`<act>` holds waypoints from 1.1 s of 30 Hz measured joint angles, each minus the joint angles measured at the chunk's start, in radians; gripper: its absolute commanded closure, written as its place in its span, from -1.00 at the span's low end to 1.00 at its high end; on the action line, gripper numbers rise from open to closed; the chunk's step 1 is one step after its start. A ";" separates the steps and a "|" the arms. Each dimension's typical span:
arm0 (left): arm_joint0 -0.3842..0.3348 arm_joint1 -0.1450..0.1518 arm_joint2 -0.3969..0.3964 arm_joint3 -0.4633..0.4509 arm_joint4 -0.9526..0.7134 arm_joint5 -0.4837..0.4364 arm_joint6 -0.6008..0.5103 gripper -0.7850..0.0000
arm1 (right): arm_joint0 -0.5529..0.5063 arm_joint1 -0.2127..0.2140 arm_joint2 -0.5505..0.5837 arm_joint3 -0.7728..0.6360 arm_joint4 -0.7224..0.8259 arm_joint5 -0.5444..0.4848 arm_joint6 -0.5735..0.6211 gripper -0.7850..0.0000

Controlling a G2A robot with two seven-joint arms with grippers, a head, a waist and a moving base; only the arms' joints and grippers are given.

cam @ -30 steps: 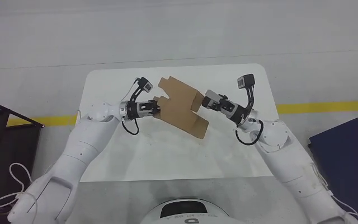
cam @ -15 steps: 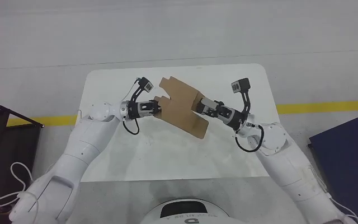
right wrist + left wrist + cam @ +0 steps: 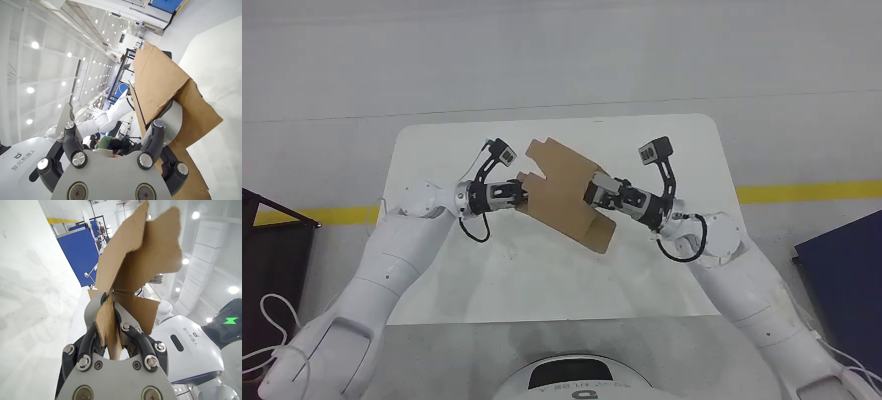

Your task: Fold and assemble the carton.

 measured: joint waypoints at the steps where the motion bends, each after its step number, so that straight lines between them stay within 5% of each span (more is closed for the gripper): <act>1: -0.001 -0.001 0.001 0.001 0.003 -0.002 0.002 1.00 | 0.003 -0.001 -0.002 0.004 0.013 0.002 0.011 -0.91; 14: -0.013 -0.002 0.020 0.034 0.091 -0.043 0.043 1.00 | 0.029 -0.017 -0.025 0.056 0.231 0.005 0.174 -0.64; 26: -0.022 0.006 0.044 0.035 0.153 -0.077 0.077 1.00 | 0.051 -0.025 -0.050 0.050 0.021 0.031 0.098 1.00; 33: -0.027 0.011 0.057 0.042 0.156 -0.098 0.098 1.00 | 0.044 -0.020 -0.033 0.036 -0.062 0.048 0.113 1.00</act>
